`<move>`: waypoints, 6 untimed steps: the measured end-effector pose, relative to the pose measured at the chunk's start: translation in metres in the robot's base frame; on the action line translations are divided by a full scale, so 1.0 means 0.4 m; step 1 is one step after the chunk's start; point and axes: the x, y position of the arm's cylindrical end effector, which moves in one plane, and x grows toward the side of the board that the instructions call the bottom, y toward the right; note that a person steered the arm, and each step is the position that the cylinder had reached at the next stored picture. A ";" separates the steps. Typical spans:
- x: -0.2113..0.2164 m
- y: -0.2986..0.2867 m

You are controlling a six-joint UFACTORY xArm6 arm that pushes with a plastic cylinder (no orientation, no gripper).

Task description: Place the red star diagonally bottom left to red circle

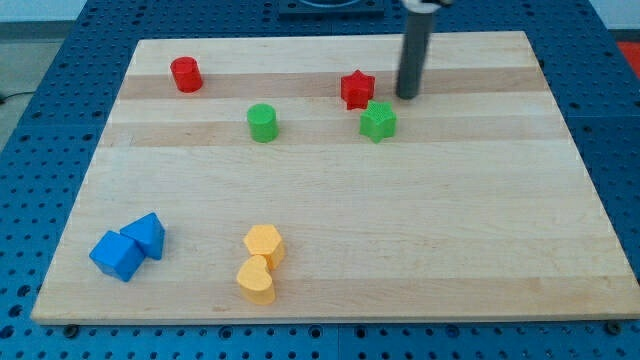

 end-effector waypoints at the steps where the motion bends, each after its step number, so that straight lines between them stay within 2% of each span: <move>1: -0.009 -0.210; 2: -0.029 -0.372; 3: -0.045 -0.432; 4: -0.020 -0.262; 5: 0.048 -0.330; 6: 0.032 -0.466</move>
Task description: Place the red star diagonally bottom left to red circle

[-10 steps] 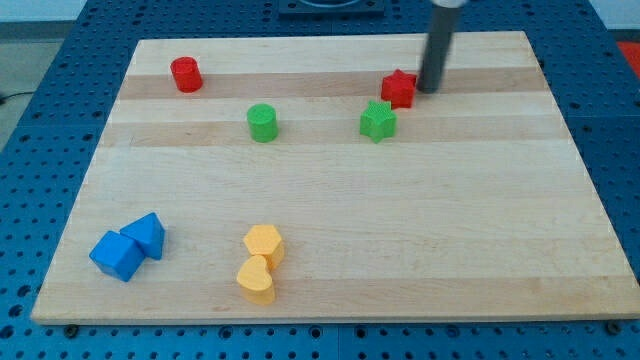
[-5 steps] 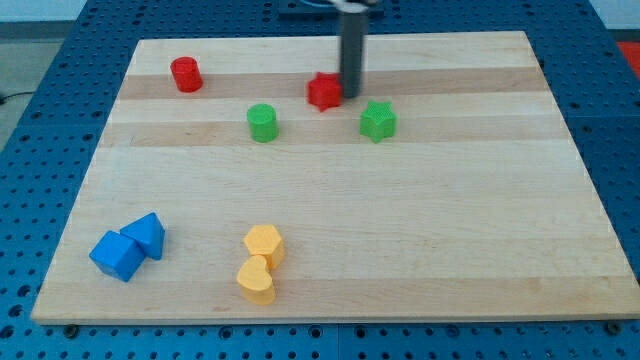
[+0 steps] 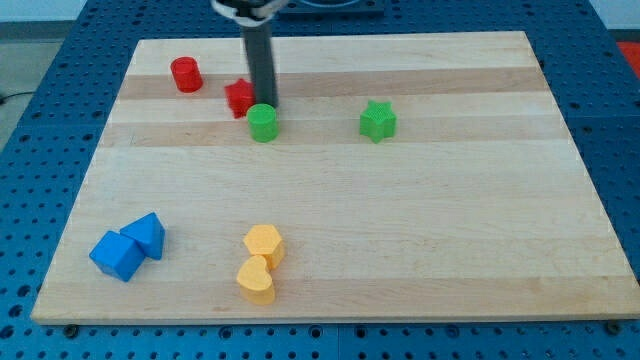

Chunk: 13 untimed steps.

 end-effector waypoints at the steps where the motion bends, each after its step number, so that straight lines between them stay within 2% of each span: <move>1: -0.057 -0.103; 2: -0.080 -0.138; 3: -0.069 -0.077; 4: -0.024 -0.127; 5: -0.048 -0.210; 6: -0.063 -0.225; 8: -0.084 -0.157; 9: -0.027 -0.080; 11: 0.013 -0.312; 12: -0.003 -0.335; 13: -0.006 -0.282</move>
